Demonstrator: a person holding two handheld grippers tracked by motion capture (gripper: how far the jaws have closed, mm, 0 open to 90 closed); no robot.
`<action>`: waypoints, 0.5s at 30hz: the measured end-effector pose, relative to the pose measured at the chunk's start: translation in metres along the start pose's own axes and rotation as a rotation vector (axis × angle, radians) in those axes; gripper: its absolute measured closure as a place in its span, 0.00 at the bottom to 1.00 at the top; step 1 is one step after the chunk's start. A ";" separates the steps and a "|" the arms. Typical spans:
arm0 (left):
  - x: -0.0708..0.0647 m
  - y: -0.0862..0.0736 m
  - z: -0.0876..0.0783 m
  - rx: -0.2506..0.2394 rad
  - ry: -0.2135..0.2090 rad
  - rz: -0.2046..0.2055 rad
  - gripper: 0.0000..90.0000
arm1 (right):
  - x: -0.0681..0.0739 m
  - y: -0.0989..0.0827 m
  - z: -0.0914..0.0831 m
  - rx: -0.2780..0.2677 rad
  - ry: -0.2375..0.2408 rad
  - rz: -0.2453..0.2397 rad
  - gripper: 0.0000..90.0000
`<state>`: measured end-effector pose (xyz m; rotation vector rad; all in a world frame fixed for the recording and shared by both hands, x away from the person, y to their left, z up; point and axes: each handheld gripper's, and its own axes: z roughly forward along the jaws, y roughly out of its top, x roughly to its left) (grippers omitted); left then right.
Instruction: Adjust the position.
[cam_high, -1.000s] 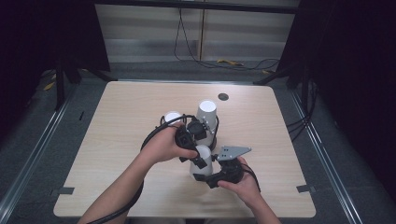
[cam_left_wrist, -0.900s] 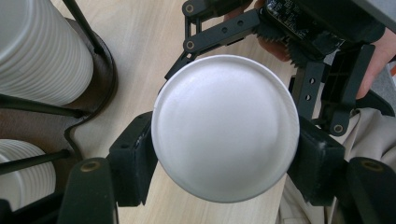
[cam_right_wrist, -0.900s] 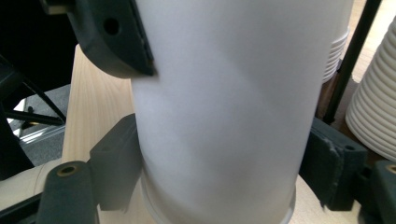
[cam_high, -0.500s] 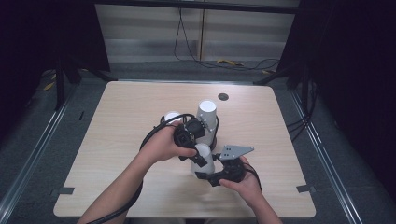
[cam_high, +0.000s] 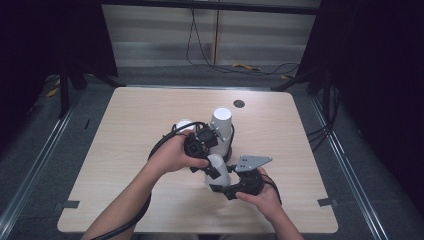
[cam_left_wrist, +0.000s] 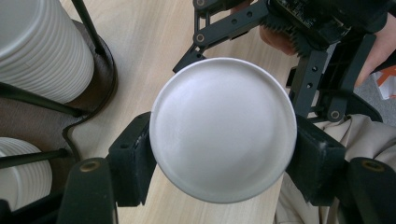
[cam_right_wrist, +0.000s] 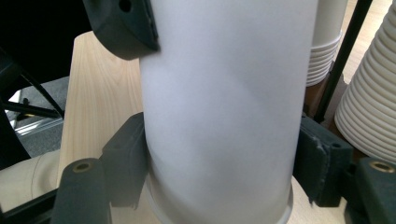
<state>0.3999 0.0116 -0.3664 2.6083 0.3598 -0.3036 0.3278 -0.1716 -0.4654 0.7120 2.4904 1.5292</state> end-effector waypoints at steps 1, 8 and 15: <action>0.000 -0.001 0.000 -0.004 0.002 -0.014 0.36 | 0.000 0.000 0.000 0.003 0.000 0.001 0.32; 0.003 -0.004 -0.004 -0.021 0.027 -0.030 0.29 | -0.003 -0.002 -0.002 0.015 -0.016 0.019 0.32; 0.000 -0.007 -0.009 -0.034 0.033 -0.009 0.21 | -0.004 -0.002 -0.003 0.056 -0.032 0.011 0.33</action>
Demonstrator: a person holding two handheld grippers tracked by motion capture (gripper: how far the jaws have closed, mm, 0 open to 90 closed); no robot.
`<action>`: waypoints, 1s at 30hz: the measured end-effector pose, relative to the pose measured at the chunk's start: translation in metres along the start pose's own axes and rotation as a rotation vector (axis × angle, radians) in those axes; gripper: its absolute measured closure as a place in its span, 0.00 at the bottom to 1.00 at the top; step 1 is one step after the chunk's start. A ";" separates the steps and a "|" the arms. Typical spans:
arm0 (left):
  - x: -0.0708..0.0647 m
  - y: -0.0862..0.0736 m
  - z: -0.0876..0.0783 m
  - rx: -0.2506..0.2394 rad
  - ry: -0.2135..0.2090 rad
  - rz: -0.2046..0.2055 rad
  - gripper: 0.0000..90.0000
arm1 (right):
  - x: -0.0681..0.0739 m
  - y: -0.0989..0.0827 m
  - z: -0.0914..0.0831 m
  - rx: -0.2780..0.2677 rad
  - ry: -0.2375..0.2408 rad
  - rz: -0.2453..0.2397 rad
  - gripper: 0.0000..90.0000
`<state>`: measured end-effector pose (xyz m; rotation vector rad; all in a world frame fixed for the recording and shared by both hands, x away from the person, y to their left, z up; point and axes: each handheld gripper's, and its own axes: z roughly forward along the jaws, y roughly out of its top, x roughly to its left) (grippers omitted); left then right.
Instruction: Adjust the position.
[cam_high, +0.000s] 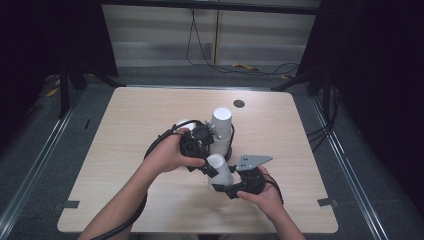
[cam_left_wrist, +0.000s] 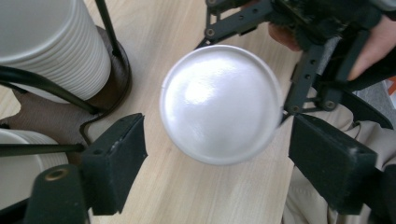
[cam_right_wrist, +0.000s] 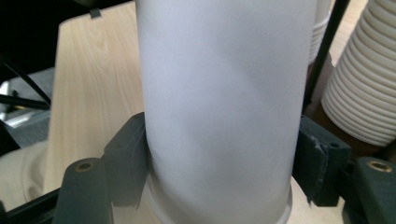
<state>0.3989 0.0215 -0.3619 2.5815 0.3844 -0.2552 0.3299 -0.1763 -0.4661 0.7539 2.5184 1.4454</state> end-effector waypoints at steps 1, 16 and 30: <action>-0.001 -0.001 -0.001 -0.003 0.003 0.004 0.21 | 0.000 0.000 0.000 0.006 -0.005 -0.003 0.33; 0.004 -0.025 0.003 -0.055 0.040 0.019 0.19 | -0.006 0.009 -0.012 0.104 -0.008 -0.050 0.33; 0.006 -0.054 0.011 -0.046 0.085 0.009 0.19 | -0.011 0.017 -0.016 0.201 0.006 -0.095 0.33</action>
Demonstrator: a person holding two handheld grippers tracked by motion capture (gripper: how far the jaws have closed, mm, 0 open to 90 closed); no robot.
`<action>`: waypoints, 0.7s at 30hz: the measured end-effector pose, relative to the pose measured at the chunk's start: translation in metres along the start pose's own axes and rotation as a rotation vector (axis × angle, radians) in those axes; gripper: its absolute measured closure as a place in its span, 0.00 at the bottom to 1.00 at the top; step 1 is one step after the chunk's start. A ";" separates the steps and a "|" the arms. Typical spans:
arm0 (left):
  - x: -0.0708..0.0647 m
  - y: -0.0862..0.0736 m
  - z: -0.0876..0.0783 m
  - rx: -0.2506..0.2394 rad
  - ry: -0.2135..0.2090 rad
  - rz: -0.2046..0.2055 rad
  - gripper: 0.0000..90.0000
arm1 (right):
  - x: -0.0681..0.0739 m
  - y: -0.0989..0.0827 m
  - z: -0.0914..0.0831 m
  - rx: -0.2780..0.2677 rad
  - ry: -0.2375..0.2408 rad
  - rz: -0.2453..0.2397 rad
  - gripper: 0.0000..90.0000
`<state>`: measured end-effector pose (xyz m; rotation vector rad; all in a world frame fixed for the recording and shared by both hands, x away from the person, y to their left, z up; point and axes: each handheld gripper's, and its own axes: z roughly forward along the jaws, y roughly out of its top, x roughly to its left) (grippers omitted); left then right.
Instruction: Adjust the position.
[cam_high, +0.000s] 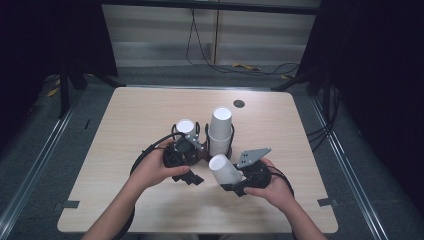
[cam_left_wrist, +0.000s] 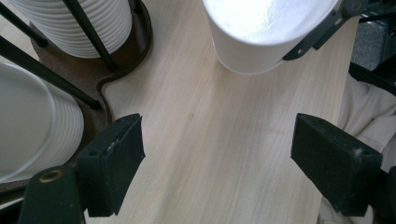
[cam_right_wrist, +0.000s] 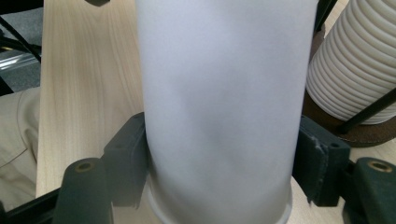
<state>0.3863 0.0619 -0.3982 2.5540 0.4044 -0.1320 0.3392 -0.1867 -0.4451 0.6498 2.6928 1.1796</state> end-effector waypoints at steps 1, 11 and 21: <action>0.000 -0.001 0.001 -0.002 -0.002 -0.007 0.19 | 0.000 0.000 0.000 0.006 -0.002 -0.001 0.33; 0.000 -0.009 0.013 -0.023 -0.015 -0.007 0.20 | -0.001 0.002 0.002 0.052 0.009 -0.034 0.32; 0.001 -0.018 0.020 -0.037 -0.012 -0.020 0.19 | 0.001 0.005 0.004 0.087 0.014 -0.071 0.32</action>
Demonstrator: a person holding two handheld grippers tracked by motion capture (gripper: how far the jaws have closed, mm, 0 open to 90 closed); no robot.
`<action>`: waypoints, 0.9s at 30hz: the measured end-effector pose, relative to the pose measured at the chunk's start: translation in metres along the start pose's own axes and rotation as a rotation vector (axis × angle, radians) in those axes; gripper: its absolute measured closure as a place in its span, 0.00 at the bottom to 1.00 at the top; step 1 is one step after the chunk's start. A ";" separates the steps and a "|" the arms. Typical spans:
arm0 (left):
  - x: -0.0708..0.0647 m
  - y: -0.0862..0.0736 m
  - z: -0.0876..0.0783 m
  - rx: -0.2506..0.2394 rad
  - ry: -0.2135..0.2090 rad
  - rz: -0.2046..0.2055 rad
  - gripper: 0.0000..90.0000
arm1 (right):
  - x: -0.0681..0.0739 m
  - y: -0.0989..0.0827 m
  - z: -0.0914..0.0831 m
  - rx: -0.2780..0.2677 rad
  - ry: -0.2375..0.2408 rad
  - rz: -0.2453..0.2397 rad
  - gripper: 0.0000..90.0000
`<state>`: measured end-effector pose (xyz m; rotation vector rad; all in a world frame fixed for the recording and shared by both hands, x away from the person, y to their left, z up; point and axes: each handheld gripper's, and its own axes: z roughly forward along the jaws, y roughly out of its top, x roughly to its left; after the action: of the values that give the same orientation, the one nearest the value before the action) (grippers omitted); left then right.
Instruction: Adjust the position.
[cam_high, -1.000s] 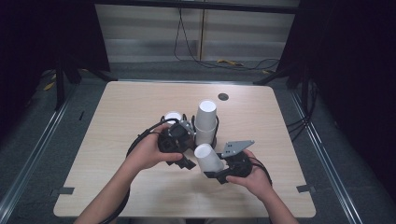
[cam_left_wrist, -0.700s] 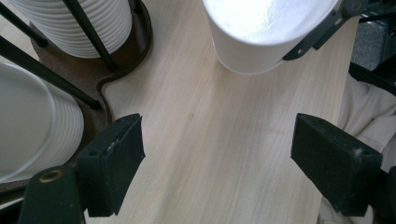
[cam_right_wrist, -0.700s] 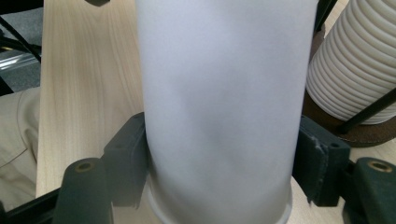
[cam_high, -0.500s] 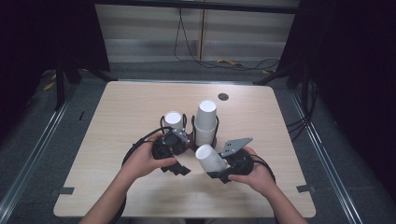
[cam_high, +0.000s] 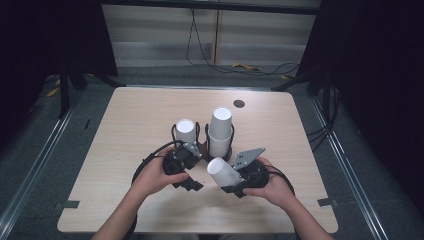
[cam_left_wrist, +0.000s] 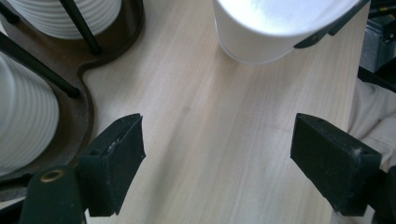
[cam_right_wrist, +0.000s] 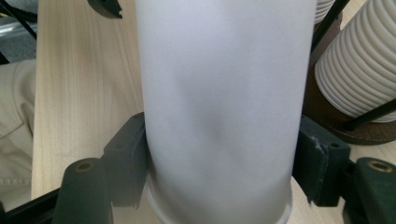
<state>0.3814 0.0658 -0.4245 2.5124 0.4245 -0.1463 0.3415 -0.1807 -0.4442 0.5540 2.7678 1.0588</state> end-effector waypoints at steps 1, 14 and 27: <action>-0.001 -0.001 0.000 -0.024 -0.007 -0.011 0.19 | 0.000 0.001 0.000 0.008 0.000 -0.004 0.32; -0.002 -0.011 0.000 -0.084 -0.026 -0.009 0.18 | -0.001 0.008 -0.002 0.089 -0.001 -0.061 0.32; -0.001 -0.013 0.009 -0.098 -0.042 -0.007 0.18 | -0.003 0.014 -0.003 0.132 -0.003 -0.084 0.32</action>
<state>0.3762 0.0710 -0.4384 2.4080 0.4134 -0.1760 0.3477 -0.1739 -0.4331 0.4493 2.8458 0.8627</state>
